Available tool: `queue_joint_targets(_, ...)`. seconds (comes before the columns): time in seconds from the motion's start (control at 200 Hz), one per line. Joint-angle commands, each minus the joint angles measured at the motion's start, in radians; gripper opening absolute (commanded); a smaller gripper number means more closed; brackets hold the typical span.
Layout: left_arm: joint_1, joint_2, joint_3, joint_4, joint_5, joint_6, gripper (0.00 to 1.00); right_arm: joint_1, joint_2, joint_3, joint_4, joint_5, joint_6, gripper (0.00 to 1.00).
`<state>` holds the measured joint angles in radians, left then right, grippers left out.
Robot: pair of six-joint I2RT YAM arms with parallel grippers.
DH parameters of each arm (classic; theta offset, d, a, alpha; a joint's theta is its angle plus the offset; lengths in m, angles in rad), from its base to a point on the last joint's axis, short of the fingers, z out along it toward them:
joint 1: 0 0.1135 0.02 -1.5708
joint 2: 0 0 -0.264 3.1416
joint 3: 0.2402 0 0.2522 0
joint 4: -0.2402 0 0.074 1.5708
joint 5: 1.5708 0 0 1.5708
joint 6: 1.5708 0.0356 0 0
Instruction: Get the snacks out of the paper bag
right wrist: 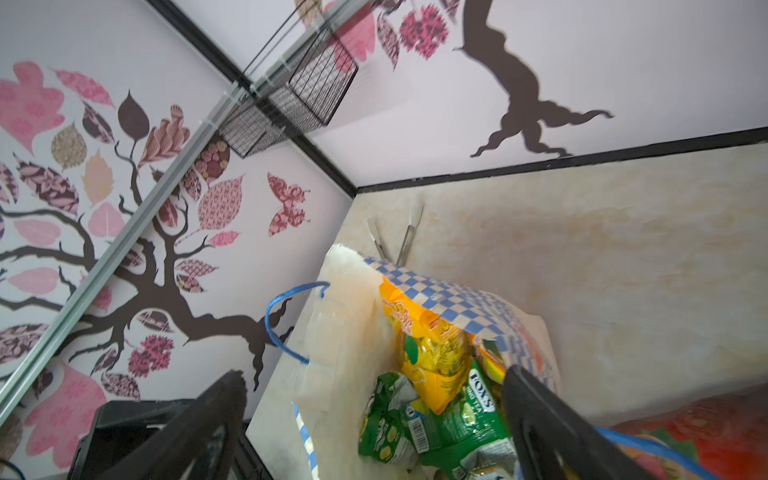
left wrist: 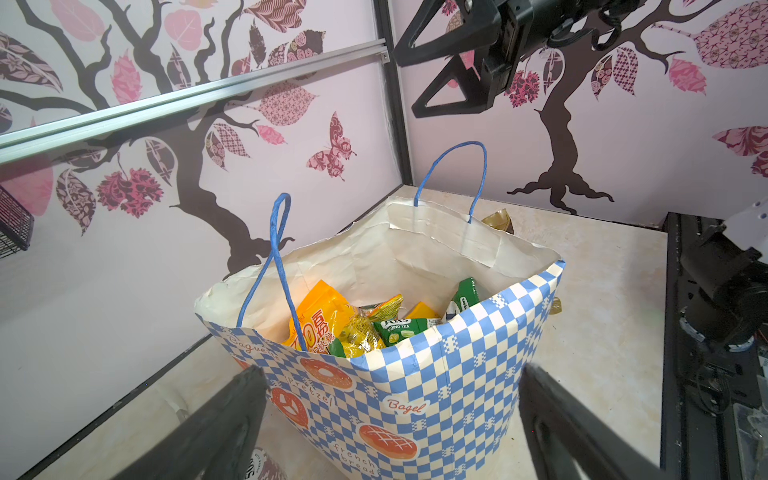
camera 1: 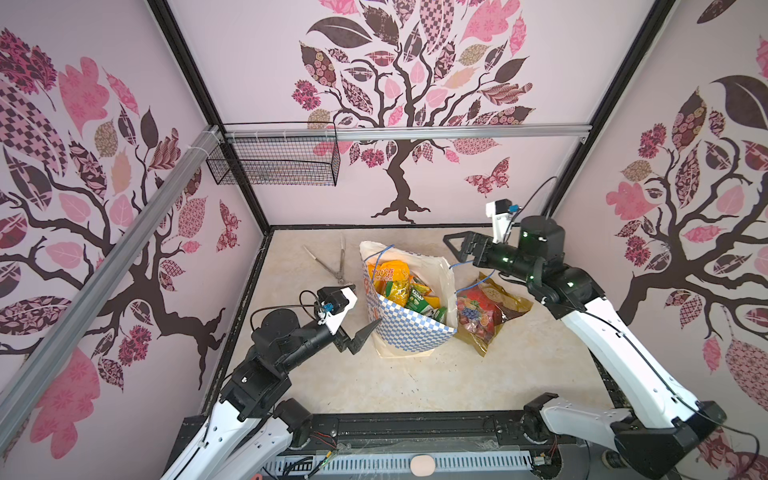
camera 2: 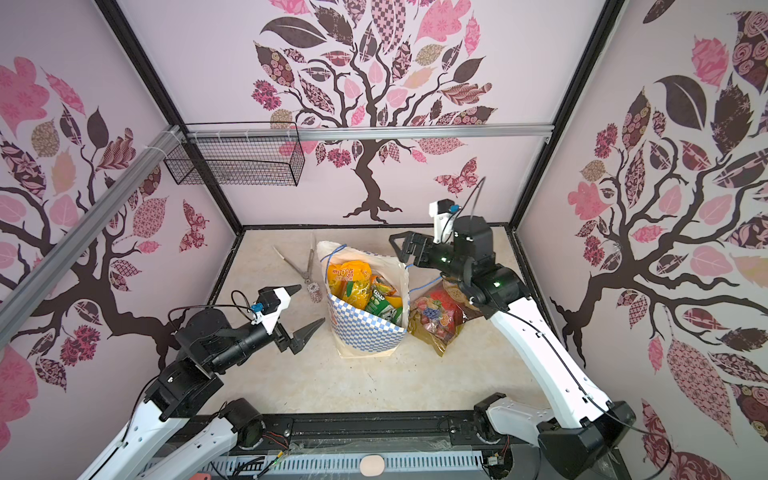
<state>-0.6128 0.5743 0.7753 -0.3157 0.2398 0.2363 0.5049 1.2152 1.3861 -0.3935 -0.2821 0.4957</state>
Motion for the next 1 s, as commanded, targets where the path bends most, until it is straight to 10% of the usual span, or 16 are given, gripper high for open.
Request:
queue_joint_targets(0.0,0.004,-0.006,-0.027,0.012,-0.002,0.005,0.96,0.115,0.078,0.081,-0.108,0.096,-0.12,0.99)
queue_joint_targets(0.355,0.002,-0.008,-0.027,0.013,-0.003,0.004,0.96,0.213,0.31,0.154,-0.211,0.178,-0.147,0.97)
queue_joint_targets(0.995,0.003,0.001,-0.027,0.014,0.008,0.003,0.96,0.217,0.543,0.073,0.112,0.282,-0.249,0.99)
